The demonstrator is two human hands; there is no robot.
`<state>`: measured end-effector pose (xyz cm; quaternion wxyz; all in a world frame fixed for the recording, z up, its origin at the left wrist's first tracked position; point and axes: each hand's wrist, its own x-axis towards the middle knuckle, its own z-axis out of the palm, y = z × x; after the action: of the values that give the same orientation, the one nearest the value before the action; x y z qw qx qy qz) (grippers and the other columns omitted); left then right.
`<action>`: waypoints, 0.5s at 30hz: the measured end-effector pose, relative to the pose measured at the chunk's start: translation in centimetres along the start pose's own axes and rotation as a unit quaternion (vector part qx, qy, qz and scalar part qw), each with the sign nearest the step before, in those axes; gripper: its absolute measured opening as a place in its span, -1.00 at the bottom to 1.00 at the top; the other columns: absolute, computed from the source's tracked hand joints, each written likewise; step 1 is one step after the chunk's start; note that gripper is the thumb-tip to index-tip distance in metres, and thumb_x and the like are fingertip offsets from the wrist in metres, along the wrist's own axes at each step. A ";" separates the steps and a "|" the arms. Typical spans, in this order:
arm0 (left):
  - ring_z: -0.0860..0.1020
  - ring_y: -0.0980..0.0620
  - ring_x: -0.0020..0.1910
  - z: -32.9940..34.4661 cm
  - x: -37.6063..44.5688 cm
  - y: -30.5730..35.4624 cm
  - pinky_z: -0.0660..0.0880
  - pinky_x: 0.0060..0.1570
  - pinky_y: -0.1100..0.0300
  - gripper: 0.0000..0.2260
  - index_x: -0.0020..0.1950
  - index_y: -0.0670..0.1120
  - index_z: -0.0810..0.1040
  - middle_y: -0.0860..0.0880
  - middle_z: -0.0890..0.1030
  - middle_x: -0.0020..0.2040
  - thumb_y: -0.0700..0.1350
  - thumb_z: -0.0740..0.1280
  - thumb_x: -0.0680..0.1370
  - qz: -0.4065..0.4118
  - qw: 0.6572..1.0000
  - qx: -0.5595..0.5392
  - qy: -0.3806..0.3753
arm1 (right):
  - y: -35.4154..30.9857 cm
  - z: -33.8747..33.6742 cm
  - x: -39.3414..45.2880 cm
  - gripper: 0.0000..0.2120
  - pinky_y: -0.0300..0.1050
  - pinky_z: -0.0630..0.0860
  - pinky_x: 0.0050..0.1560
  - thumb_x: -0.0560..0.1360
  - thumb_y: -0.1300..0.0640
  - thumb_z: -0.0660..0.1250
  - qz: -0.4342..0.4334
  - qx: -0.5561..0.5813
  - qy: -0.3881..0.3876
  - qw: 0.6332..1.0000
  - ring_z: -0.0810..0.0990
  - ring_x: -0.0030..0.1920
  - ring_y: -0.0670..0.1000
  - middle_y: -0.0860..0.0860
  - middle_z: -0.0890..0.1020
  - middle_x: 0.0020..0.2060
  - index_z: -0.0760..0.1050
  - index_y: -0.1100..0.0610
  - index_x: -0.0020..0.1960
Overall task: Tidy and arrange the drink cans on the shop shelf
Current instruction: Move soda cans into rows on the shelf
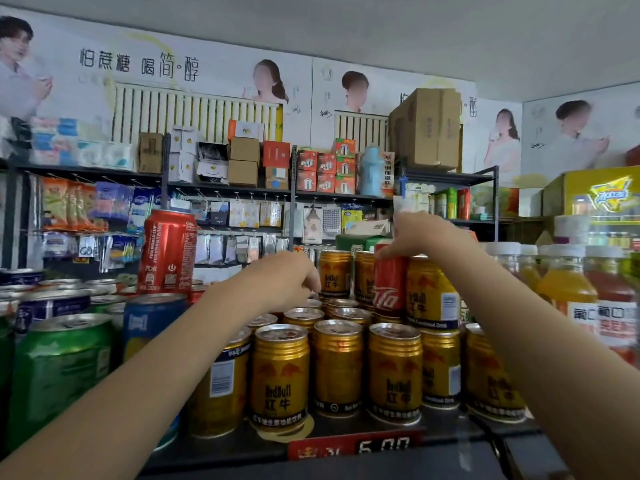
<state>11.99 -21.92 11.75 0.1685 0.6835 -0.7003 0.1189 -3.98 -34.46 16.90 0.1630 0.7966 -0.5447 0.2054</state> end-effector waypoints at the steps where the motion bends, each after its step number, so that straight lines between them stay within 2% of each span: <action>1: 0.53 0.08 0.09 0.2 0.0 0.2 0.42 0.01 0.26 -0.73 0.20 -0.02 0.56 0.03 0.57 0.19 -0.22 0.20 0.57 0.000 1.000 0.001 0.003 | -0.1 0.4 0.1 -0.42 0.06 0.47 0.13 0.37 -0.23 0.38 0.006 0.005 -0.016 1.000 0.53 0.09 0.14 0.09 0.56 0.08 0.41 0.18 0.18; 3: 0.54 0.09 0.07 0.4 -0.1 0.5 0.41 -0.02 0.28 -0.74 0.19 -0.02 0.56 0.03 0.57 0.17 -0.21 0.20 0.58 0.004 1.000 -0.005 0.012 | -0.2 0.6 0.2 -0.38 0.11 0.44 0.18 0.33 -0.24 0.41 0.010 0.025 -0.020 0.999 0.52 0.12 0.15 0.10 0.54 0.13 0.40 0.16 0.19; 6: 0.53 0.11 0.06 0.5 -0.2 0.7 0.43 0.03 0.27 -0.77 0.18 -0.03 0.57 0.02 0.57 0.17 -0.18 0.21 0.57 0.006 0.998 -0.053 0.045 | -0.8 0.5 0.0 -0.35 0.14 0.41 0.20 0.29 -0.17 0.47 -0.006 0.080 0.011 0.997 0.49 0.14 0.16 0.09 0.52 0.13 0.31 0.13 0.21; 8: 0.54 0.13 0.01 0.3 -0.1 0.6 0.45 0.01 0.28 -0.79 0.16 -0.06 0.57 0.01 0.59 0.14 -0.13 0.22 0.58 -0.002 0.987 -0.139 0.084 | -1.7 0.2 -0.5 -0.31 0.15 0.43 0.17 0.29 -0.10 0.49 -0.030 0.114 0.088 0.989 0.50 0.13 0.16 0.09 0.52 0.12 0.24 0.13 0.24; 9: 0.56 0.12 -0.03 0.1 -0.2 0.6 0.49 -0.03 0.28 -0.79 0.15 -0.09 0.57 -0.02 0.60 0.11 -0.11 0.22 0.58 -0.016 0.971 -0.215 0.103 | -2.0 -0.3 -0.9 -0.31 0.15 0.46 0.14 0.29 -0.06 0.50 -0.053 0.152 0.139 0.977 0.52 0.11 0.17 0.11 0.53 0.12 0.23 0.13 0.25; 10: 0.58 0.10 -0.07 -0.1 -0.3 0.6 0.53 -0.08 0.29 -0.77 0.15 -0.13 0.55 -0.06 0.61 0.09 -0.07 0.21 0.59 -0.040 0.943 -0.313 0.110 | -2.2 -0.8 -1.4 -0.31 0.13 0.49 0.12 0.29 -0.01 0.51 -0.083 0.213 0.186 0.956 0.52 0.11 0.17 0.13 0.52 0.14 0.22 0.13 0.26; 12: 0.63 0.01 -0.08 -0.6 -0.6 0.9 0.59 -0.11 0.25 -0.65 0.18 -0.22 0.49 -0.16 0.62 0.07 0.03 0.20 0.58 -0.094 0.852 -0.510 0.074 | -2.6 -2.3 -2.9 -0.33 0.08 0.52 0.12 0.30 0.09 0.51 -0.138 0.381 0.241 0.882 0.49 0.14 0.16 0.16 0.48 0.19 0.20 0.12 0.27; 15: 0.62 -0.11 0.02 -1.2 -1.3 1.4 0.59 -0.03 0.13 -0.48 0.26 -0.26 0.35 -0.25 0.59 0.09 0.14 0.21 0.53 -0.081 0.676 -0.732 0.032 | -3.2 -3.8 -6.1 -0.39 -0.20 0.57 -0.04 0.36 0.16 0.46 -0.179 0.592 0.198 0.761 0.52 0.06 0.03 0.05 0.44 0.13 0.17 0.04 0.26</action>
<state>10.68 -20.22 12.48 0.6462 0.3914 -0.4997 -0.4237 -3.50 -26.63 17.00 -0.2026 0.7590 -0.1182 0.6074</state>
